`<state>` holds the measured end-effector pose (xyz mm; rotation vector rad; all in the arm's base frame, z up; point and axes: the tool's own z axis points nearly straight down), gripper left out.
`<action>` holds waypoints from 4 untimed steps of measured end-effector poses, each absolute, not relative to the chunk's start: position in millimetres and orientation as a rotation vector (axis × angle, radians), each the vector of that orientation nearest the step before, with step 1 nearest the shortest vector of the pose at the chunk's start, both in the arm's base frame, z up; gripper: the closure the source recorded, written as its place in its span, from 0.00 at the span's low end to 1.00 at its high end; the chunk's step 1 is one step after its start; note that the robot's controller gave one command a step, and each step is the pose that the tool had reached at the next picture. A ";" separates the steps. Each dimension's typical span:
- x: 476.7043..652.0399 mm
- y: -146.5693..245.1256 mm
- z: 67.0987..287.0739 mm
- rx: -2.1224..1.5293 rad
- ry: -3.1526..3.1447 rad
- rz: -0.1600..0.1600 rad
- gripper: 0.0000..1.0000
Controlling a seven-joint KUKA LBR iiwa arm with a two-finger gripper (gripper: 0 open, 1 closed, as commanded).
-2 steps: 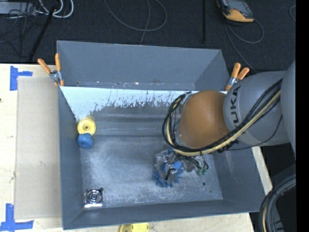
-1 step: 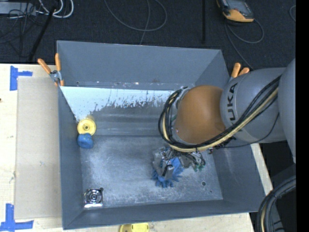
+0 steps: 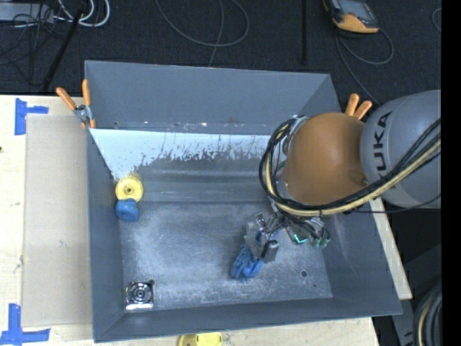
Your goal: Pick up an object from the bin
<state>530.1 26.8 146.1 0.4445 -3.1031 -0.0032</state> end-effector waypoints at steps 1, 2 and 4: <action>521.3 0.1 210.3 0.463 -3.112 0.001 0.00; 493.4 17.4 150.6 0.521 -3.103 0.000 0.00; 513.6 37.0 86.2 0.245 -3.136 0.000 0.00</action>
Offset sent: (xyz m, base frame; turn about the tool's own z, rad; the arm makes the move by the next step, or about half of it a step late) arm -0.0611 0.0047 -0.0396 -0.0787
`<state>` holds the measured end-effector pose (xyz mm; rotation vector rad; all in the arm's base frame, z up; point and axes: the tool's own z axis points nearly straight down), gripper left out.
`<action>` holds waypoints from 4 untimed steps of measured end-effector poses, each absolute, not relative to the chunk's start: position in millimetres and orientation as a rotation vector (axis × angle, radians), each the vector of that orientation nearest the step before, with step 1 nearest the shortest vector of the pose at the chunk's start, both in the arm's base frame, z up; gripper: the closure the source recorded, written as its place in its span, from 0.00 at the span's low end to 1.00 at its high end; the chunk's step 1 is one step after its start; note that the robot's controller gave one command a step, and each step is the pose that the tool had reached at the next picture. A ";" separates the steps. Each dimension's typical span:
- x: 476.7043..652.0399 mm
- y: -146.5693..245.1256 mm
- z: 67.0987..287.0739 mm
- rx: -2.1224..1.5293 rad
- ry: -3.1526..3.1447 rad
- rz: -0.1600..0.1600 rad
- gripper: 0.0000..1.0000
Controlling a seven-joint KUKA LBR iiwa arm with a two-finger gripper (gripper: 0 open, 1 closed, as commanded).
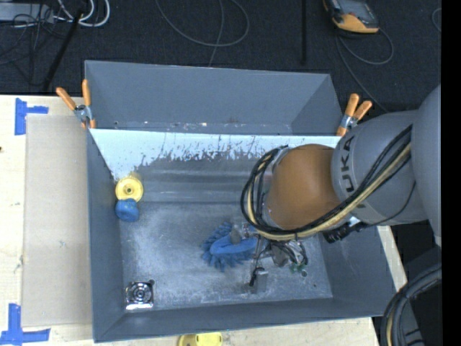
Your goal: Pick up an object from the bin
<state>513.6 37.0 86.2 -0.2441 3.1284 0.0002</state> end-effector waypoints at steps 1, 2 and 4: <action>540.8 57.9 77.8 -0.295 3.124 0.001 1.00; 540.8 57.9 77.8 -0.294 3.124 0.002 1.00; 560.1 79.2 183.7 -0.298 3.127 0.001 1.00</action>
Offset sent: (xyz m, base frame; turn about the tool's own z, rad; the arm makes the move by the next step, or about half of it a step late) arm 0.0000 0.0000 0.0000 0.0000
